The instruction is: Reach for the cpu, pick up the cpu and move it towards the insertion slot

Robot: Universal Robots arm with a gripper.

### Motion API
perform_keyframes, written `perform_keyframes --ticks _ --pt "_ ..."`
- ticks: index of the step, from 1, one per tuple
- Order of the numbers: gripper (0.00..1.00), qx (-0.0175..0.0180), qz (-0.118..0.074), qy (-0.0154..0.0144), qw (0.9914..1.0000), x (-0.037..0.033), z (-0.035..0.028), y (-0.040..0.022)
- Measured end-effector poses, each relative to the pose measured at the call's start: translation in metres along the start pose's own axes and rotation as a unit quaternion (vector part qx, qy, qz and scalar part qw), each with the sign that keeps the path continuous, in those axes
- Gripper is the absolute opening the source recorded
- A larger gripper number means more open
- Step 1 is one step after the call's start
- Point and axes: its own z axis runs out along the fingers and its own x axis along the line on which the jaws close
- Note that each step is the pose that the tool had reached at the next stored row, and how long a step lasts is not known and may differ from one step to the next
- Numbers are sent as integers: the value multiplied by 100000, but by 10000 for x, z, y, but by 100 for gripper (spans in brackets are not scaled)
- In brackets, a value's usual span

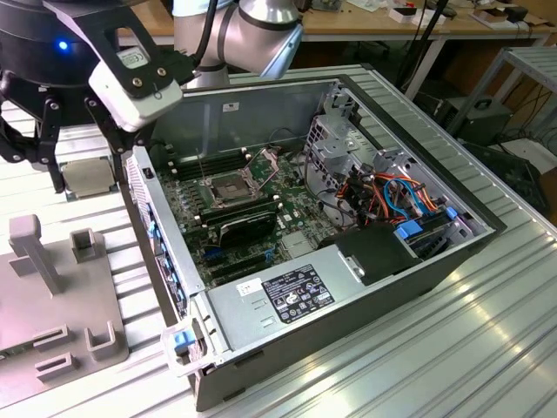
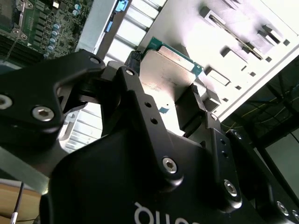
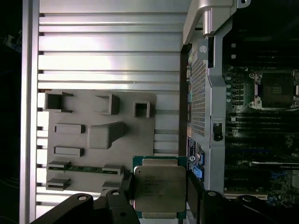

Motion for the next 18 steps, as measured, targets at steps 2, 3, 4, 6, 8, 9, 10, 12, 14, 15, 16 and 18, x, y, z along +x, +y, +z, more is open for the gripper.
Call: perform_keyframes --ticks 2,3,4,6,8,9,10,12,14,15,16,18 --pt "55 0 3 1 100000 -33 -2 -1" --pt "55 -4 1 -1 100000 -46 -2 -1" --pt "55 -8 2 -3 100000 -60 -2 -1" --pt "55 -5 -3 0 100000 -100 -5 -2" --pt "55 -6 -1 -4 100000 -125 -6 -3" --pt "55 -4 -3 -3 100000 -141 -7 -3" --pt "55 -2 -3 -2 100000 -156 -8 -3" --pt "55 -3 2 -2 100000 -177 -9 -3" --pt "55 -3 2 -1 100000 -202 -10 -4" --pt "55 -4 -1 -2 100000 -212 -11 -4" --pt "55 -4 -2 0 100000 -222 -11 -4" --pt "55 -5 2 -2 100000 -245 -12 -5"
